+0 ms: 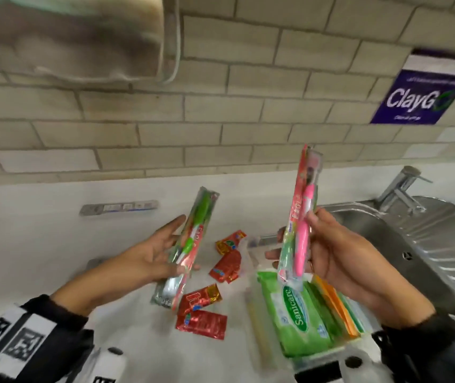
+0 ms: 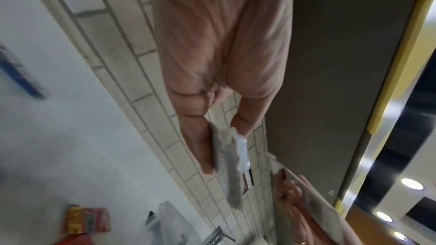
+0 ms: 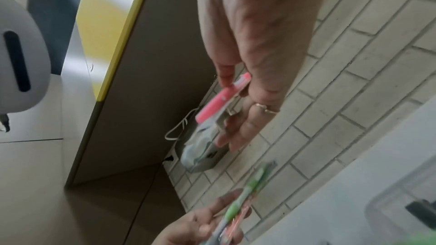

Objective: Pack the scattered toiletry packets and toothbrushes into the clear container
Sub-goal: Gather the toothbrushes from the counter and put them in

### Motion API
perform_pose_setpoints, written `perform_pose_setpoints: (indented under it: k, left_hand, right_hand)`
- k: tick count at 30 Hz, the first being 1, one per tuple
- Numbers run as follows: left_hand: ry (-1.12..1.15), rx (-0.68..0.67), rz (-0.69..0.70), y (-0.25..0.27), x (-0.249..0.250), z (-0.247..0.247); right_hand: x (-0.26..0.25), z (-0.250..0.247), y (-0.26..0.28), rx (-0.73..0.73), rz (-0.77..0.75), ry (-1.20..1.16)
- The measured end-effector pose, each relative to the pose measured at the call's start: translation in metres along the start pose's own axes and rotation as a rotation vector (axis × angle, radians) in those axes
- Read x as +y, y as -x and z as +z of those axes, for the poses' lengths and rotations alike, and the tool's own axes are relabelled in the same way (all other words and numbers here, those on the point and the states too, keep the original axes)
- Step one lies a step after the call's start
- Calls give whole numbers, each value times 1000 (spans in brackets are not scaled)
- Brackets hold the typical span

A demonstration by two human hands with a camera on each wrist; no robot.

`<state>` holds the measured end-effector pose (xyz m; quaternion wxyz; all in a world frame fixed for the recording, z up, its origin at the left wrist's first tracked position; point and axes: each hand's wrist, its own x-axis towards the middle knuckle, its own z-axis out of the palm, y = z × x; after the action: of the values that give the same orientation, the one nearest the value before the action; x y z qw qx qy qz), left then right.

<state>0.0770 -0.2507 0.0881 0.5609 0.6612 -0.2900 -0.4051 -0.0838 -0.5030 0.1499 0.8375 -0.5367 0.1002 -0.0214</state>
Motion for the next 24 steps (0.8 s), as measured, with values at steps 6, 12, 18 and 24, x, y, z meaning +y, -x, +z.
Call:
perform_pose_setpoints:
  k: [6, 12, 18, 24]
  left_hand:
    - [-343, 147, 104, -54, 39, 37]
    - [-540, 119, 19, -75, 88, 44]
    - [-747, 262, 15, -110, 98, 60]
    - [-884, 285, -20, -157, 55, 82]
  right_hand:
    - [-39, -58, -29, 194, -60, 583]
    - [-54, -106, -63, 203, -84, 742]
    - [-28, -124, -93, 87, 111, 578]
    - [5, -124, -106, -59, 166, 734]
